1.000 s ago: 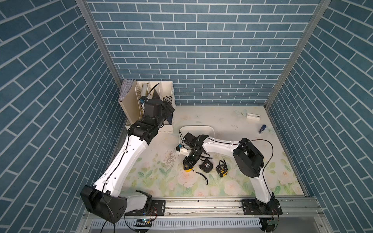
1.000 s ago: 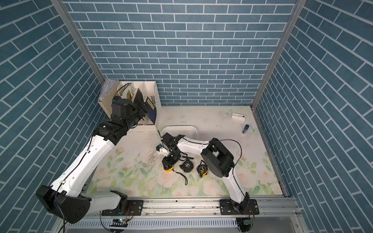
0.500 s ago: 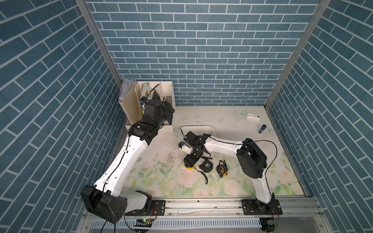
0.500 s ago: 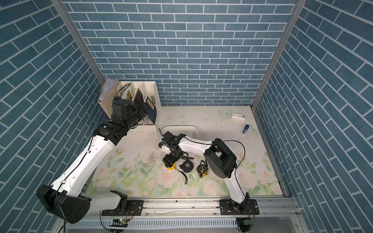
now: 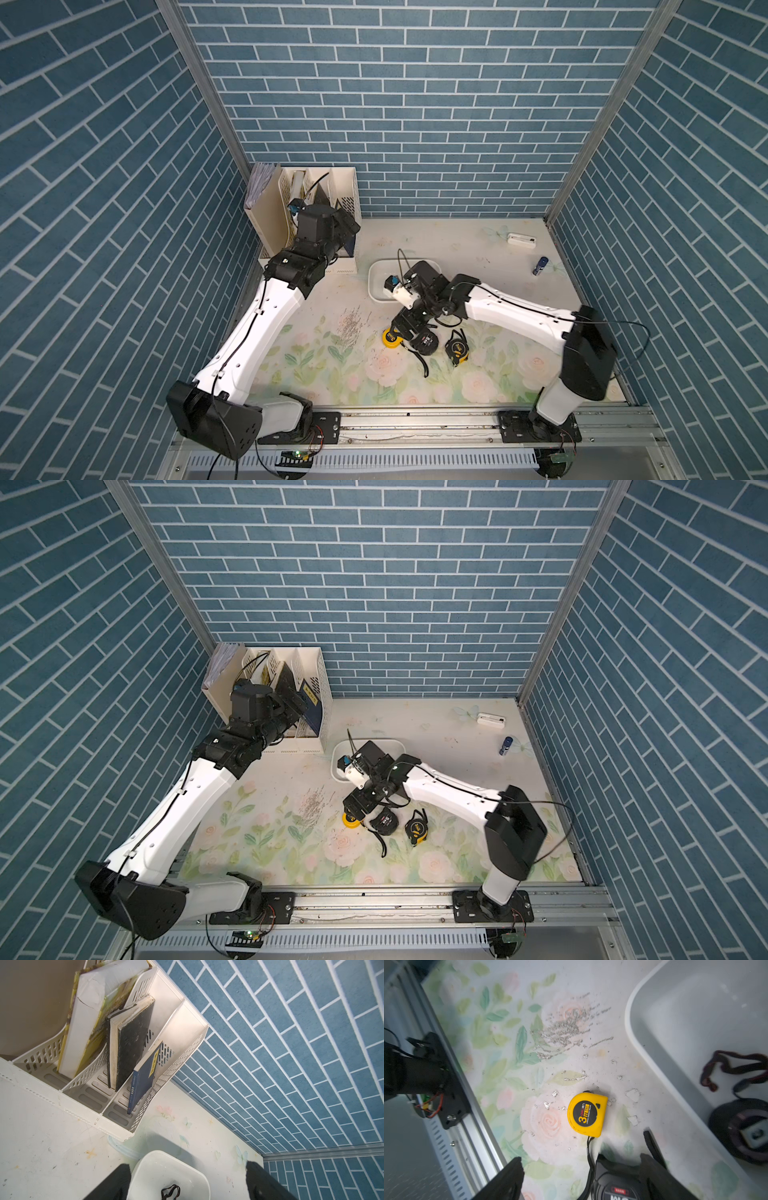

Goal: Take the tape measure out of the storage box
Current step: Place the tape measure at the center of the board, then pick up the tape measure from the storage box.

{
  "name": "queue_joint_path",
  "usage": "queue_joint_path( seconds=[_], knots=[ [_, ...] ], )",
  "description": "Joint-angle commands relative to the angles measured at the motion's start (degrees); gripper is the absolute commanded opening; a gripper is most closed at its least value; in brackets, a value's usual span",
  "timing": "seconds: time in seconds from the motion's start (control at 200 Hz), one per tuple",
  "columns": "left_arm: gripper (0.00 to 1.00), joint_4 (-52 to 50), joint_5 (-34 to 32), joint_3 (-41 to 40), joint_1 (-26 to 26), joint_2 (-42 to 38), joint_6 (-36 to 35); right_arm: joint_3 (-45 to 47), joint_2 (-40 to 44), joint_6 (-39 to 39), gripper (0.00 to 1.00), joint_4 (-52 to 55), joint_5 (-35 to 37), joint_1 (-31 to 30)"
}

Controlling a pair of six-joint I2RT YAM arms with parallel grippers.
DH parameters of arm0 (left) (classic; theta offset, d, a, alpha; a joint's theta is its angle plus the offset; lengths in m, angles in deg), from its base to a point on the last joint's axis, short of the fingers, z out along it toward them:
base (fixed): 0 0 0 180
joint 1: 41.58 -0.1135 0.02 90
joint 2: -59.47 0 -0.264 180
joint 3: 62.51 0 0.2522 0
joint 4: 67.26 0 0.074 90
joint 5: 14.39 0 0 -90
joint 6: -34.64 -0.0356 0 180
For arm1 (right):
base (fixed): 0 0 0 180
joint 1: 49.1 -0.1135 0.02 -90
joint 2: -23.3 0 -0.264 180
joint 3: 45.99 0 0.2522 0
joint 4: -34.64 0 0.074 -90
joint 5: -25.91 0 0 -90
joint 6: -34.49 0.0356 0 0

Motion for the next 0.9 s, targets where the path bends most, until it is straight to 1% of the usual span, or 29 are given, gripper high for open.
queue_joint_path(
  seconds=[0.0,0.105,0.125,0.16,0.26,0.425,0.525,0.705,0.895],
  knots=[
    [0.93,-2.48,4.17,1.37,-0.29,5.44,-1.8,3.25,11.34,5.22,0.89,-2.49,3.89,6.31],
    [0.96,-3.55,9.14,2.58,1.17,11.78,-2.68,6.21,18.77,8.68,0.89,-5.6,8.87,11.94],
    [0.97,-3.94,9.77,2.98,1.62,13.12,-2.95,6.66,19.41,9.13,0.89,-6.13,9.27,12.54],
    [0.98,-5.09,10.19,4.07,2.69,15.37,-3.39,7.34,20.12,10.23,0.89,-7.13,12.37,13.16],
    [0.99,-8.71,10.37,7.48,5.32,21.04,-4.89,9.19,20.38,12.54,0.89,-10.12,15.23,14.0],
    [1.0,-9.73,10.26,11.09,8.69,28.14,-6.83,12.2,21.24,15.69,0.89,-14.88,16.34,16.79],
    [1.0,-11.88,10.52,16.18,10.31,33.86,-8.31,13.56,22.54,16.48,0.89,-16.42,14.91,19.79],
    [1.0,-21.07,9.86,28.76,13.14,42.93,-12.31,12.91,22.65,15.91,0.89,-14.43,14.87,23.09],
    [1.0,-30.67,9.12,34.59,13.72,47.79,-16.79,13.28,22.8,15.48,0.89,-14.06,15.16,25.09]
  ],
)
